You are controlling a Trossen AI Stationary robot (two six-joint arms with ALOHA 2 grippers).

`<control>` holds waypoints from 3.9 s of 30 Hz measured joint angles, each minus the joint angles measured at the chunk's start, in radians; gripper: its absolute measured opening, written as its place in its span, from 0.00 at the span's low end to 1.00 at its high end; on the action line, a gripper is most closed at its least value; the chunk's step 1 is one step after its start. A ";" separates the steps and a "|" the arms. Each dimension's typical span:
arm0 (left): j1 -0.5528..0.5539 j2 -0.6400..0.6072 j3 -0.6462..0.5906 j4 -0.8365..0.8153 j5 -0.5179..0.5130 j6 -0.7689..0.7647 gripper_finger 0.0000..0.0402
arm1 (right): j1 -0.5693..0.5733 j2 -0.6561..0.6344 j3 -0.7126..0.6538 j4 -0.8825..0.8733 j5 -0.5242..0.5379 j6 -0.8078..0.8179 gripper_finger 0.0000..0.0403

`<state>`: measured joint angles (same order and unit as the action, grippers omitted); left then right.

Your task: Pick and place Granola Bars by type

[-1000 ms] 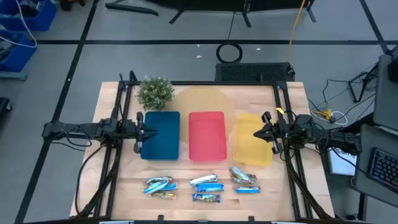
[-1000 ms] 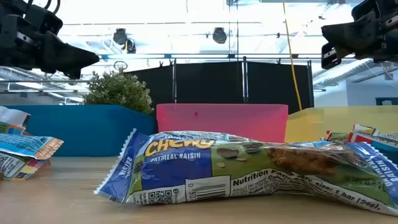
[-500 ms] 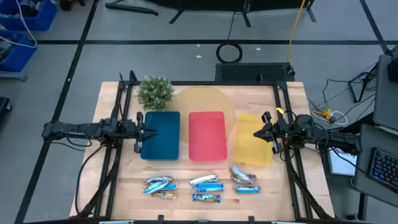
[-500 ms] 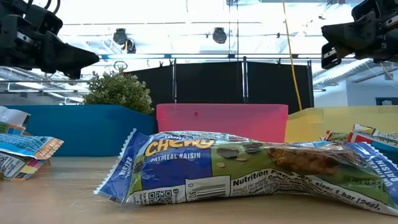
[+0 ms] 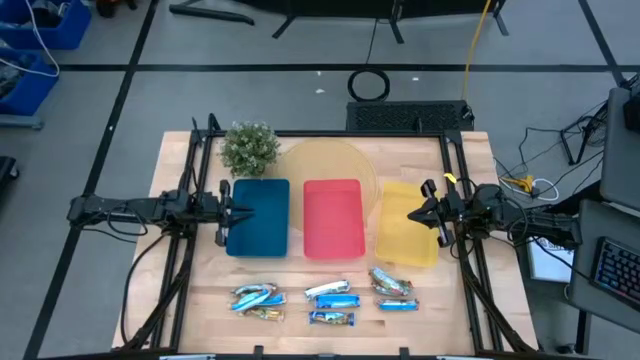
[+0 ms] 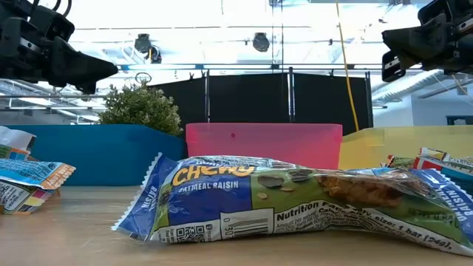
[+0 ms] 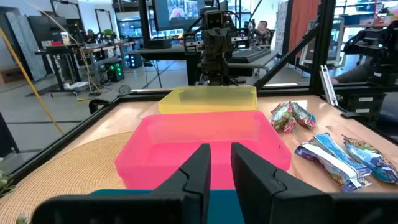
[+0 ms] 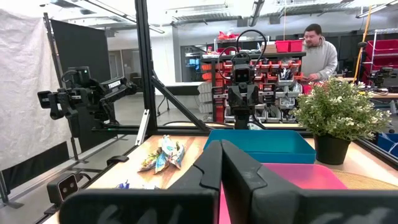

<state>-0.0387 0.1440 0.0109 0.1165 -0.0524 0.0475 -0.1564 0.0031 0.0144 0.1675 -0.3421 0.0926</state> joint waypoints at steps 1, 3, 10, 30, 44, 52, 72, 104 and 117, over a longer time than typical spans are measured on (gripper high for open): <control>0.000 0.000 0.000 0.000 0.000 0.000 0.17 | 0.000 0.000 0.000 0.000 0.000 0.000 0.00; 0.000 0.000 0.000 0.000 0.000 0.000 0.17 | 0.000 0.000 0.000 0.000 0.000 0.000 0.00; 0.000 0.000 0.000 0.000 0.000 0.000 0.17 | 0.000 0.000 0.000 0.000 0.000 0.000 0.00; 0.000 0.000 0.000 0.000 0.000 0.000 0.17 | 0.000 0.000 0.000 0.000 0.000 0.000 0.00; 0.000 0.000 0.000 0.000 0.000 0.000 0.17 | 0.000 0.000 0.000 0.000 0.000 0.000 0.00; 0.000 0.000 0.000 0.000 0.000 0.000 0.17 | 0.000 0.000 0.000 0.000 0.000 0.000 0.00; 0.000 0.000 0.000 0.000 0.000 0.000 0.17 | 0.000 0.000 0.000 0.000 0.000 0.000 0.00; 0.000 0.000 0.000 0.000 0.000 -0.003 0.17 | 0.000 0.000 0.000 0.022 0.000 -0.114 0.00; 0.000 0.000 0.000 0.061 0.001 -0.021 0.17 | 0.000 0.000 0.000 0.054 0.001 -0.101 0.00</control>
<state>-0.0387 0.1437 0.0105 0.1772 -0.0510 0.0269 -0.1562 0.0031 0.0143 0.2211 -0.3406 -0.0083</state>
